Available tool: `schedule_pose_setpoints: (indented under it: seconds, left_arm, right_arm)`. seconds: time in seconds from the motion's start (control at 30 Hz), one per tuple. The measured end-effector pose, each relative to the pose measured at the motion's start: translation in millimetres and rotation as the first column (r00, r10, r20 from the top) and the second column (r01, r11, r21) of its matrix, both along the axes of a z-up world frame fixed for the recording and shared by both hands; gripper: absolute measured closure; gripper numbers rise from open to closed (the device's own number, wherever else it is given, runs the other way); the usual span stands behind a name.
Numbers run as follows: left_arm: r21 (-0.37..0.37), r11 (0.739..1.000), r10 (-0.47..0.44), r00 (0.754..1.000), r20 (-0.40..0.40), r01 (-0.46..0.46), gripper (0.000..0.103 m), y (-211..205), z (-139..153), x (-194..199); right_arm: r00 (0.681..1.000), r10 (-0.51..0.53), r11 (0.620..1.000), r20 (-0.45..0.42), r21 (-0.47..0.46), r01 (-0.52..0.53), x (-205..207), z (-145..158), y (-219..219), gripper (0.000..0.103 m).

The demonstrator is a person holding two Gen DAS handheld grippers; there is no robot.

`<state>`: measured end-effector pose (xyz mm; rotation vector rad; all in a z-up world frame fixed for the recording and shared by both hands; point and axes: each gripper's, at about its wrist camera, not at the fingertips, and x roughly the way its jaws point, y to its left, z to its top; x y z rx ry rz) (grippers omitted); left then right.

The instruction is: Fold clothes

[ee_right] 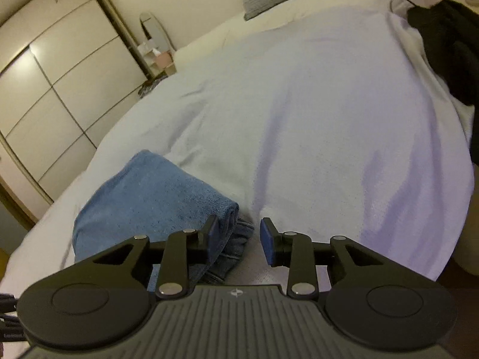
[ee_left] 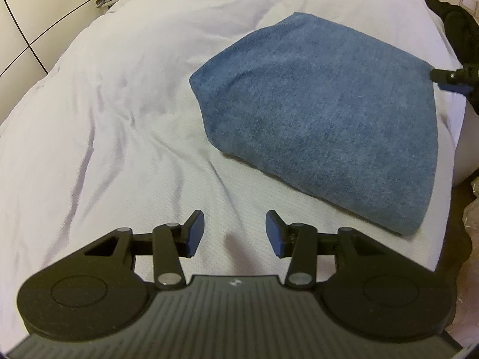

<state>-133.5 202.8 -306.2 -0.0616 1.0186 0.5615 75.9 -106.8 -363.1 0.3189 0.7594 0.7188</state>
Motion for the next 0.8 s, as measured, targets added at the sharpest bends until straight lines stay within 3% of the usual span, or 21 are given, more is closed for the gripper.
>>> schedule_pose_setpoints:
  seconds: [0.17,0.27,0.43,0.53,0.8]
  left_arm:
    - [0.001,1.0,0.011,1.0,0.003,-0.011,0.062,-2.9,4.7,-4.5]
    - [0.003,1.0,0.0,1.0,0.018,0.0,0.062,-10.9,11.5,-7.0]
    - [0.007,1.0,-0.003,0.999,0.034,0.003,0.061,-25.9,24.7,-15.2]
    - [0.019,1.0,-0.003,0.999,0.043,0.002,0.061,-39.2,35.6,-21.3]
    - [0.026,0.999,0.025,0.995,0.098,-0.027,0.06,-78.9,63.9,-60.0]
  right_arm:
    - [0.996,-0.007,1.0,0.088,0.021,0.005,-14.7,18.7,-0.8,0.07]
    - [0.999,0.049,0.993,0.023,-0.112,-0.046,-7.2,2.7,18.0,0.071]
    - [0.997,0.055,0.993,0.063,-0.11,-0.047,-27.1,11.0,10.6,0.071]
    - [0.994,0.096,0.978,0.053,-0.192,-0.084,-25.3,11.0,17.6,0.071]
    - [0.976,0.158,0.975,0.149,-0.182,-0.13,-78.1,55.8,-1.3,0.069]
